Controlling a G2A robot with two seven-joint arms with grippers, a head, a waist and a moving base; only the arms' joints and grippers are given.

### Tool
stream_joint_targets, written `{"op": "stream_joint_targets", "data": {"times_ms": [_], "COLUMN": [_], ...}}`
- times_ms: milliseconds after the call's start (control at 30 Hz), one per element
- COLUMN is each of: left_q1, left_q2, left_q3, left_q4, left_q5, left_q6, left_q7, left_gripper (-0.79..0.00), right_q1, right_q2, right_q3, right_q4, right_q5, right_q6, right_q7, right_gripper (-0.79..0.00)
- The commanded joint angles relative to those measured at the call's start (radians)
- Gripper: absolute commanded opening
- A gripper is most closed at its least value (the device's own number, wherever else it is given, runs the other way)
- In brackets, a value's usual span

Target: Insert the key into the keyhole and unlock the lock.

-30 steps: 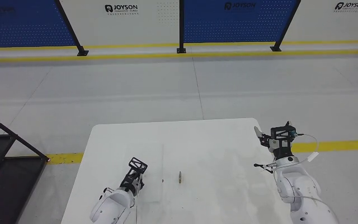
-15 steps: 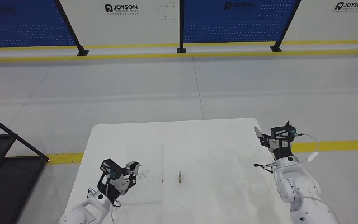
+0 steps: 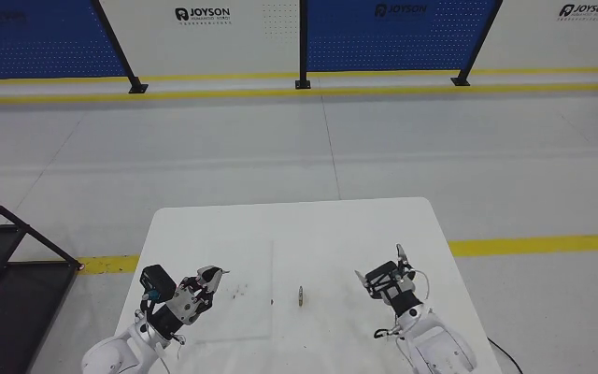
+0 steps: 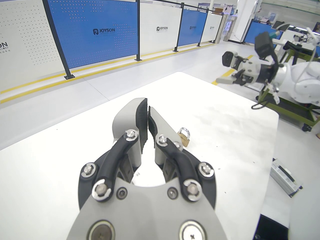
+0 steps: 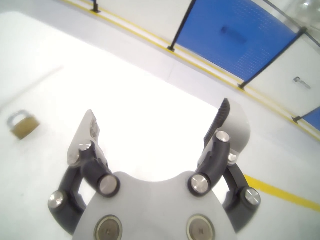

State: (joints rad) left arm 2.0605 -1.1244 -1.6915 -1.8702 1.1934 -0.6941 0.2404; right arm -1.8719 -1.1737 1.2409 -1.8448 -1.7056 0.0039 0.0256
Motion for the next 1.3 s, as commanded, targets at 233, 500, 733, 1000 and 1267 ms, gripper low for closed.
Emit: {"op": "stream_joint_targets", "data": {"times_ms": [233, 500, 733, 1000, 1267], "left_q1": [0.0, 0.0, 0.0, 0.0, 0.0], "left_q2": [0.0, 0.0, 0.0, 0.0, 0.0], "left_q3": [0.0, 0.0, 0.0, 0.0, 0.0], "left_q4": [0.0, 0.0, 0.0, 0.0, 0.0], "left_q5": [0.0, 0.0, 0.0, 0.0, 0.0], "left_q6": [0.0, 0.0, 0.0, 0.0, 0.0], "left_q7": [0.0, 0.0, 0.0, 0.0, 0.0], "left_gripper": [-0.785, -0.785, -0.785, -0.785, -0.785], "right_q1": [0.114, 0.229, 0.297, 0.331, 0.357], "right_q2": [-0.038, -0.082, -0.114, -0.136, -0.151], "right_q3": [-0.234, -0.352, -0.411, -0.446, -0.469], "right_q4": [0.162, 0.332, 0.438, 0.495, 0.537], "right_q5": [0.008, 0.164, 0.226, 0.25, 0.264], "right_q6": [-0.082, -0.103, -0.048, 0.0, -0.001], "right_q7": [0.01, -0.046, -0.06, -0.076, -0.079], "right_gripper": [0.0, 0.0, -0.12, -0.265, -0.425]}}
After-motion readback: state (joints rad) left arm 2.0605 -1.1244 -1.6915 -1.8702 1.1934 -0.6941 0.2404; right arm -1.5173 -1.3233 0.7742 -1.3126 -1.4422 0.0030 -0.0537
